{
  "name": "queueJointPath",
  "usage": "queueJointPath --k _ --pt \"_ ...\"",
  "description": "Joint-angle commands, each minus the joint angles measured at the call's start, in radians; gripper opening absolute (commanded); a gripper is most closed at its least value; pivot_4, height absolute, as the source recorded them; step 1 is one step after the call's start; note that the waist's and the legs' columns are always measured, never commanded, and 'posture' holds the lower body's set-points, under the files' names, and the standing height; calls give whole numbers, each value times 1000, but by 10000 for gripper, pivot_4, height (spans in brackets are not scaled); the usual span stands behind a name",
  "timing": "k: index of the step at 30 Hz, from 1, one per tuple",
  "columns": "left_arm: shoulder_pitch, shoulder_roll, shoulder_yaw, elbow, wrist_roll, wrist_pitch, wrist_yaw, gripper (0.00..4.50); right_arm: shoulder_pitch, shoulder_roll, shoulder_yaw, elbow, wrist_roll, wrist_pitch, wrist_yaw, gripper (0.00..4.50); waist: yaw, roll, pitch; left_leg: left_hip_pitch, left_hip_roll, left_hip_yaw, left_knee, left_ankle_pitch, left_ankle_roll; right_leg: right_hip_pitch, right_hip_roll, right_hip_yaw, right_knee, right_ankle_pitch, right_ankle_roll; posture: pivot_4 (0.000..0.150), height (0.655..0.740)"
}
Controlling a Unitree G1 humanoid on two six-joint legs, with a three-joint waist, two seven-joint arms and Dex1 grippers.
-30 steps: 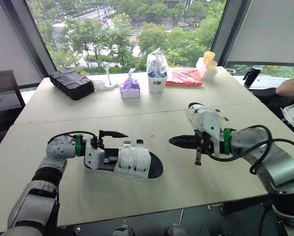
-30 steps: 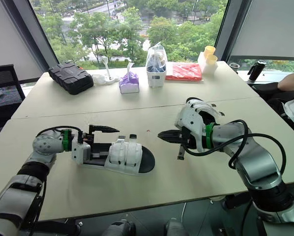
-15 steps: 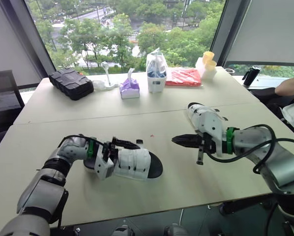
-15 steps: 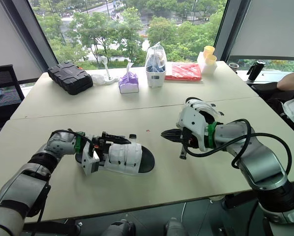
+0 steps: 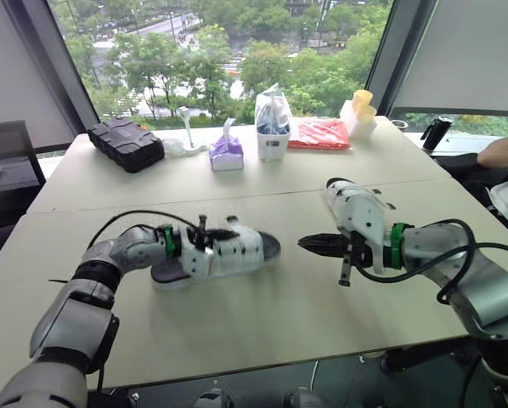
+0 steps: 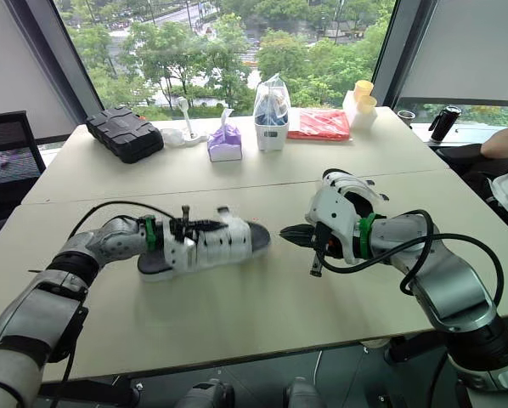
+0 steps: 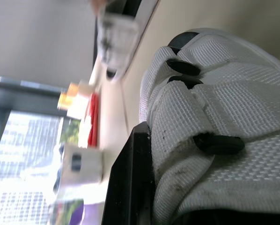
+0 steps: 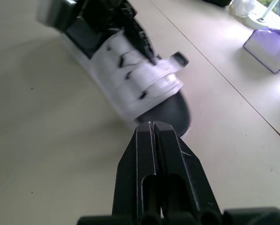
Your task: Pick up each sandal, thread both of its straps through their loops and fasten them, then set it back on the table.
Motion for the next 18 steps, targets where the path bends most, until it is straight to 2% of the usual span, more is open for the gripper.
queueJointPath --k 1,2,4,6,9,11,18 --pt "-31 -10 6 31 -80 74 -34 836 -8 -8 -8 -22 -2 -18 -9 0 0 0 0 0 0 0 0 0 0 0 0 0 0 0 0 1500 7400" --pt "-31 -15 5 40 -102 92 -60 836 -9 -8 -7 -21 -2 -19 -9 0 0 0 0 0 0 0 0 0 0 0 0 0 0 0 0 1500 7400" --pt "-49 -58 86 76 -233 305 -181 836 -14 -6 3 -15 -7 -28 -8 0 2 0 0 0 0 0 0 0 0 0 0 0 0 0 0 1500 7400" --pt "-57 -65 92 64 -233 454 -145 836 -19 -4 9 -10 -8 -33 -8 0 1 0 0 0 0 0 2 0 0 1 0 0 0 0 0 1500 7400" --pt "-57 -45 -18 7 -40 685 141 836 -22 -1 18 -8 -9 -39 -10 0 -7 0 0 1 0 0 5 0 0 3 1 0 1 0 0 1500 7400" --pt "-53 -51 -61 -17 21 802 259 836 -21 2 22 -9 -10 -41 -12 0 -11 0 0 2 0 0 5 0 0 4 1 1 2 1 1 1500 7400" --pt "-61 -140 -95 -27 35 1103 368 836 -17 8 33 -5 -17 -50 -17 0 -2 0 0 2 0 0 5 0 0 2 1 1 4 1 1 1500 7400"
